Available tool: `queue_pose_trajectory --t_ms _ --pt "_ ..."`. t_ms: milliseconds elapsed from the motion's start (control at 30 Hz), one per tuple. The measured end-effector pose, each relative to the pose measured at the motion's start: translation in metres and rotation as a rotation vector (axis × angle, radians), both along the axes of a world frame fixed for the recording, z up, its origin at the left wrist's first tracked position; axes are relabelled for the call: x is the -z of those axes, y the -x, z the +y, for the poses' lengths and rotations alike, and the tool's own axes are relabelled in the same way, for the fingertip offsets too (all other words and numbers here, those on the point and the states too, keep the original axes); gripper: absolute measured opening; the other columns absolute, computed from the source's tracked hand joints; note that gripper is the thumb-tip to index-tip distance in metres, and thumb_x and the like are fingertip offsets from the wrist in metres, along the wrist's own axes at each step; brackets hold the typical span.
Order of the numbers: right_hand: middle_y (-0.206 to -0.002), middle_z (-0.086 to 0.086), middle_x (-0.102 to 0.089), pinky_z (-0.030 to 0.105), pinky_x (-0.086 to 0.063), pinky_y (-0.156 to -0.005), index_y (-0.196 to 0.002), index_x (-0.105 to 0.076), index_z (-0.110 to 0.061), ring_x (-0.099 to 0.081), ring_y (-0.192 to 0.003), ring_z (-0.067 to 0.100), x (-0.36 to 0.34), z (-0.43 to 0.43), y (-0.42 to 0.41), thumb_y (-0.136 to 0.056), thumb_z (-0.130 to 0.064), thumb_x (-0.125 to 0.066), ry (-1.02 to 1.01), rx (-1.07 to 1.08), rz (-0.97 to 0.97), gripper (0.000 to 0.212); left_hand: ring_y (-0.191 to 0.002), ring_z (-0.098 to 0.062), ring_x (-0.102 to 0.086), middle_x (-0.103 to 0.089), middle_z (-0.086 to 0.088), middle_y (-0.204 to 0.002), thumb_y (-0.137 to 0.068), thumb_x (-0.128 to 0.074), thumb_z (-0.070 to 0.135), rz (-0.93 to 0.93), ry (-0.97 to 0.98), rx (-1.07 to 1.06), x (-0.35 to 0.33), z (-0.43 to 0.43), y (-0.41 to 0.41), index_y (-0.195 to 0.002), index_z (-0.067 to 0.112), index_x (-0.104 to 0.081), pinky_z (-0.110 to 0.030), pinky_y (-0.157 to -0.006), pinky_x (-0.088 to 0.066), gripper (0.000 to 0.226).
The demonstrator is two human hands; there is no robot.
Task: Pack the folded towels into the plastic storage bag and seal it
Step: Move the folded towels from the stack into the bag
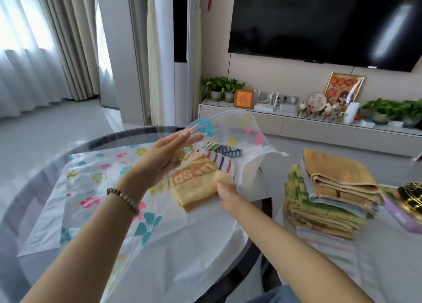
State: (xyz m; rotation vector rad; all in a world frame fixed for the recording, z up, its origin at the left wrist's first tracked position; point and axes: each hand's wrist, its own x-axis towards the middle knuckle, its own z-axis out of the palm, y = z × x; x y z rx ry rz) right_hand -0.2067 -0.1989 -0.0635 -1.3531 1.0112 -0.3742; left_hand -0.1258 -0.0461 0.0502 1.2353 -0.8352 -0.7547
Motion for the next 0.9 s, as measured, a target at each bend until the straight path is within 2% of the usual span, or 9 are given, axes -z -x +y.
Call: queue_pose_trajectory --t_ms 133,233,567,633,733,767,800,833,900 --pt "-0.159 0.009 -0.012 0.038 -0.024 -0.115 -0.146 -0.031 -0.025 -0.014 -0.146 0.026 0.031 0.014 0.018 -0.095 -0.035 -0.049 0.834 -0.311 0.175 0.055 -0.044 -0.002 -0.031 -0.069 0.01 -0.117 -0.084 -0.053 0.044 0.024 -0.006 0.016 0.006 0.005 -0.003 -0.107 0.032 -0.064 -0.008 -0.041 -0.029 0.028" --pt "-0.162 -0.001 0.005 0.051 0.002 -0.117 -0.142 -0.035 -0.042 0.017 -0.146 0.028 0.057 0.013 0.019 -0.095 -0.055 -0.033 1.116 -0.738 0.307 0.048 -0.044 -0.002 -0.03 -0.067 0.008 -0.121 -0.088 -0.052 0.041 0.029 0.016 0.049 0.009 0.007 -0.005 -0.111 0.031 -0.064 -0.008 -0.041 -0.03 0.028" --pt "-0.161 -0.01 0.012 0.061 0.012 -0.111 -0.146 -0.007 -0.051 0.029 -0.141 0.038 0.072 -0.034 -0.035 -0.094 -0.06 -0.019 1.148 -0.839 0.715 0.054 -0.059 0.004 -0.023 -0.066 0.012 -0.12 -0.086 -0.056 0.044 0.017 -0.047 0.096 0.014 0.004 0.0 -0.11 0.033 -0.067 -0.007 -0.045 -0.041 0.028" --pt "-0.16 -0.01 0.013 0.06 0.012 -0.111 -0.146 -0.007 -0.05 0.03 -0.14 0.039 0.066 -0.041 -0.043 -0.094 -0.06 -0.019 1.093 -0.837 0.758 0.055 -0.071 0.024 -0.044 -0.067 0.012 -0.119 -0.087 -0.055 0.043 0.017 -0.054 0.105 0.014 0.002 0.003 -0.11 0.031 -0.067 -0.011 -0.047 -0.042 0.029" --pt "-0.161 -0.01 0.012 0.057 0.01 -0.113 -0.147 -0.013 -0.048 0.027 -0.142 0.037 0.053 -0.038 -0.039 -0.094 -0.061 -0.024 1.002 -0.872 0.686 0.056 -0.055 0.019 -0.043 -0.067 0.014 -0.119 -0.085 -0.054 0.042 0.051 -0.055 0.066 0.015 -0.001 0.007 -0.11 0.029 -0.066 -0.01 -0.045 -0.042 0.031" --pt "-0.161 -0.009 0.01 0.055 0.007 -0.115 -0.147 -0.015 -0.047 0.023 -0.144 0.035 0.047 -0.035 -0.033 -0.094 -0.06 -0.028 0.976 -0.879 0.623 0.056 -0.073 0.024 -0.039 -0.066 0.015 -0.12 -0.085 -0.053 0.042 0.046 -0.061 0.057 0.016 -0.003 0.008 -0.11 0.028 -0.067 -0.014 -0.048 -0.044 0.032" --pt "-0.162 -0.008 0.006 0.052 0.002 -0.116 -0.147 -0.018 -0.045 0.018 -0.146 0.031 0.04 -0.032 -0.023 -0.093 -0.058 -0.034 0.938 -0.879 0.537 0.057 -0.062 -0.001 -0.022 -0.065 0.016 -0.121 -0.086 -0.052 0.042 0.04 -0.069 0.05 0.016 -0.005 0.009 -0.108 0.029 -0.069 -0.018 -0.051 -0.041 0.03" --pt "-0.162 -0.009 0.001 0.047 -0.003 -0.118 -0.147 -0.021 -0.044 0.01 -0.148 0.025 0.03 -0.03 -0.011 -0.093 -0.056 -0.04 0.88 -0.88 0.435 0.059 -0.061 0.021 -0.042 -0.064 0.018 -0.122 -0.086 -0.052 0.043 0.027 -0.079 0.047 0.017 -0.006 0.011 -0.103 0.032 -0.072 -0.022 -0.055 -0.044 0.029" --pt "-0.16 -0.011 -0.013 0.034 -0.015 -0.116 -0.146 -0.028 -0.04 -0.007 -0.147 0.013 0.009 -0.029 0.019 -0.091 -0.052 -0.05 0.722 -0.914 0.264 0.06 -0.082 0.022 -0.054 -0.064 0.025 -0.118 -0.083 -0.051 0.047 0.0 -0.116 0.038 0.019 -0.009 0.018 -0.096 0.039 -0.073 -0.008 -0.076 -0.045 0.027"
